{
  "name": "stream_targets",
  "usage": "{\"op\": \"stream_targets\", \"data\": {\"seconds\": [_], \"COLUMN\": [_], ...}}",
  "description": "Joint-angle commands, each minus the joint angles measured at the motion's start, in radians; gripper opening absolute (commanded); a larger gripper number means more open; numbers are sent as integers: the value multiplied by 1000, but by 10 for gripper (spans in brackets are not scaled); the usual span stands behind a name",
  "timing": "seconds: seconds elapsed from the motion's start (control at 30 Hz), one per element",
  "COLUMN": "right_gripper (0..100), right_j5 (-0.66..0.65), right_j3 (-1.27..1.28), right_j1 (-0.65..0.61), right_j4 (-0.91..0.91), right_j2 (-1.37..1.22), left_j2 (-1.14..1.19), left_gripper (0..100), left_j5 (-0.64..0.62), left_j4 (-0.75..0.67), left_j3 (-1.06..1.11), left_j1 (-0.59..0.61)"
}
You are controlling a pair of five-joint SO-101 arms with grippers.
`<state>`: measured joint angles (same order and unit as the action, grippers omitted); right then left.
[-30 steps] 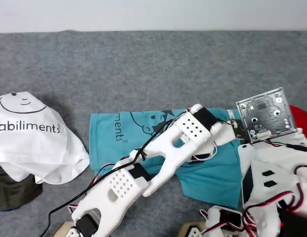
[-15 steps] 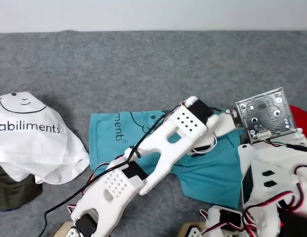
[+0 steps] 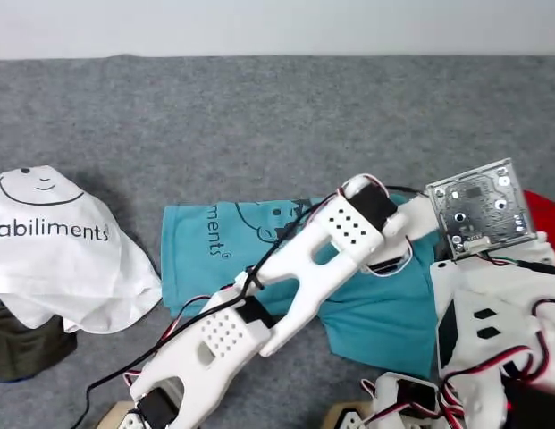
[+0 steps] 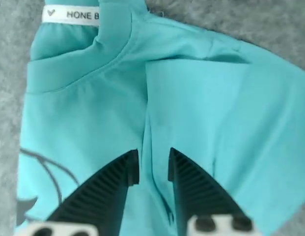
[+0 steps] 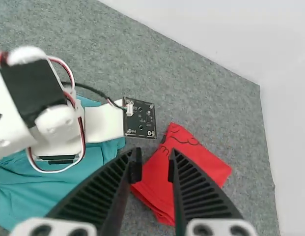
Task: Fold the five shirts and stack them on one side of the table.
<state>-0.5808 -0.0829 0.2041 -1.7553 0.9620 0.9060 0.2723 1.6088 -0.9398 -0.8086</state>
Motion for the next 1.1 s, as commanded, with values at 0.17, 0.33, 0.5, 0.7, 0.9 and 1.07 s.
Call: {"op": "stream_targets", "data": {"seconds": [0.17, 0.33, 0.5, 0.7, 0.9, 1.07], "right_gripper": [104, 104, 104, 104, 104, 104], "right_j5": [5, 5, 5, 5, 5, 5], "right_j3": [-2, -2, -2, -2, -2, -2], "right_j1": [-5, -5, -5, -4, -4, -4], "right_j4": [-19, -19, -19, -19, -21, -21], "right_j2": [-8, -8, -8, -7, 1, 1], "left_j2": [77, 104, 91, 84, -5, -150], "left_gripper": [107, 107, 107, 103, 47, 43], "left_j5": [-9, -8, -6, -8, -9, -9], "left_j4": [-61, -61, 9, 146, 149, 149], "left_j3": [-30, -31, -93, -232, -153, 139], "left_j1": [20, 97, 104, 66, 48, 38]}}
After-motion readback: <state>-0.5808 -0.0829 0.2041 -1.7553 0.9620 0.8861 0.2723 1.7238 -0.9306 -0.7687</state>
